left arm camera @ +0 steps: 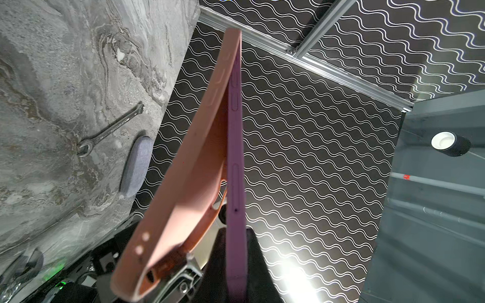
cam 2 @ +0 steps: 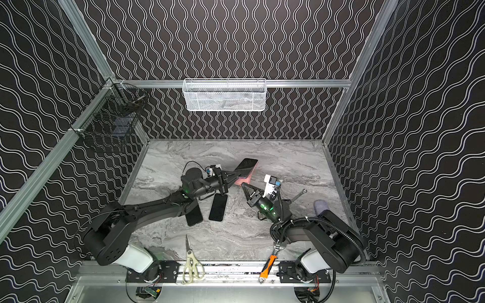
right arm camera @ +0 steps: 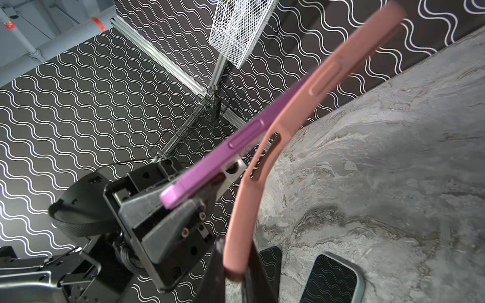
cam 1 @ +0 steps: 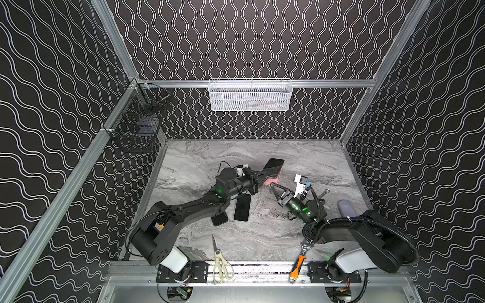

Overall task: Take the phone out of the phone case
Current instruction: Remove the phone case from the phone.

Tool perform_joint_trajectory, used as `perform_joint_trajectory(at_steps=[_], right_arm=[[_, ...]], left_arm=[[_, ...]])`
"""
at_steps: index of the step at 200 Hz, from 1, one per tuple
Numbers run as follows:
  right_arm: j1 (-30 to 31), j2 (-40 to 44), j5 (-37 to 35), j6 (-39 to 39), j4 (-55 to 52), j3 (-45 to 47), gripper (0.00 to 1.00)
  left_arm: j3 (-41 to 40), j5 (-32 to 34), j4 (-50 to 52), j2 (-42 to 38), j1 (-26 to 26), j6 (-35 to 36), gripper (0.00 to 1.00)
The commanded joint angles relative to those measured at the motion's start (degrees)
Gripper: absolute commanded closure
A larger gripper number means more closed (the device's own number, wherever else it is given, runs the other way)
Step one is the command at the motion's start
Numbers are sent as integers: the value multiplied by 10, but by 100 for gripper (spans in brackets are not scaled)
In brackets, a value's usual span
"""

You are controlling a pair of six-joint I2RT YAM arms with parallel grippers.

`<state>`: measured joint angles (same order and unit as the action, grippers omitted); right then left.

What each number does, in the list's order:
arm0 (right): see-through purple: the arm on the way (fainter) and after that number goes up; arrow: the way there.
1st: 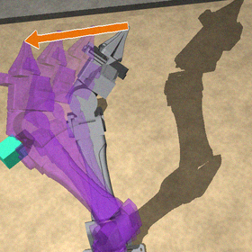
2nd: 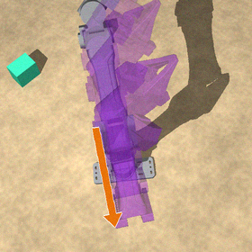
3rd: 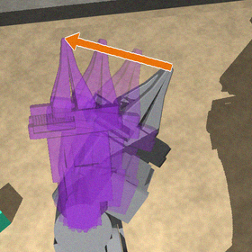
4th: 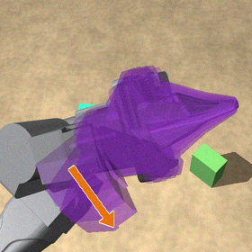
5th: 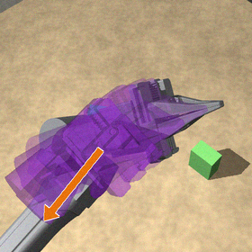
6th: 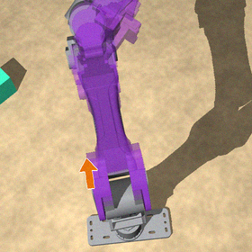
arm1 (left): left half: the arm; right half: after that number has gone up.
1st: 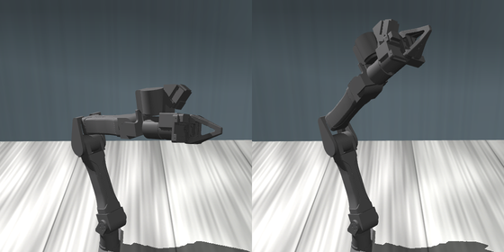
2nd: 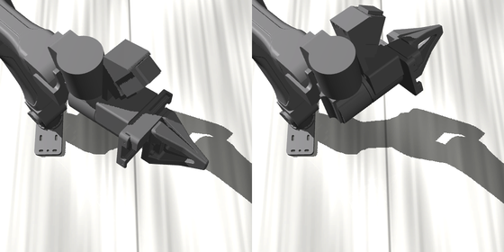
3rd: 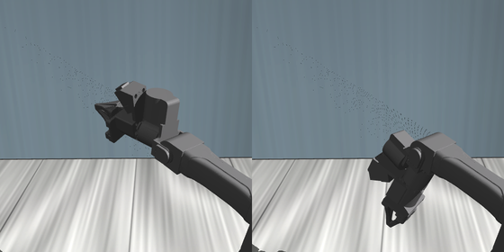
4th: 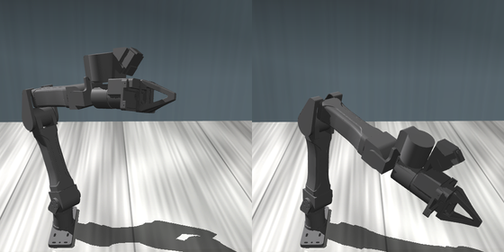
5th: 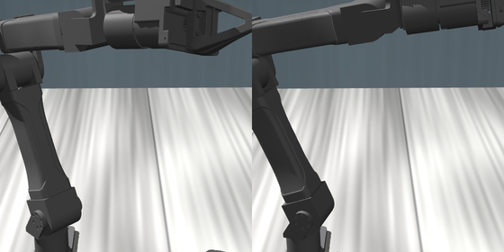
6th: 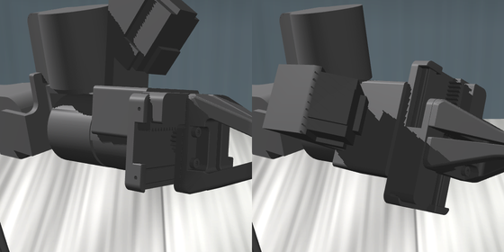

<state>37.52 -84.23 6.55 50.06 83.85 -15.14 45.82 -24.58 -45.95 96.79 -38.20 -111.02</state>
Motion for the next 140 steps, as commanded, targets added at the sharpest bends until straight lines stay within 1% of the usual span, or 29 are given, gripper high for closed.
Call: perform_joint_trajectory(at_steps=[1, 43, 100, 124, 140], right_arm=[[2, 1, -4, -2, -16, 1, 100], [1, -3, -36, 10, -38, 19, 100], [-2, -19, -56, 21, -31, 40, 100], [-12, 4, -60, 24, -80, 45, 100], [-27, 32, -55, 21, -153, 38, 100]], left_arm=[[3, -5, -34, -10, 3, -5, 100], [5, -12, -34, -35, 18, -11, 100], [2, -29, -34, -57, 45, -15, 100], [-4, -36, -34, -66, 68, 3, 100], [-2, -46, -34, -66, 87, 27, 100]])
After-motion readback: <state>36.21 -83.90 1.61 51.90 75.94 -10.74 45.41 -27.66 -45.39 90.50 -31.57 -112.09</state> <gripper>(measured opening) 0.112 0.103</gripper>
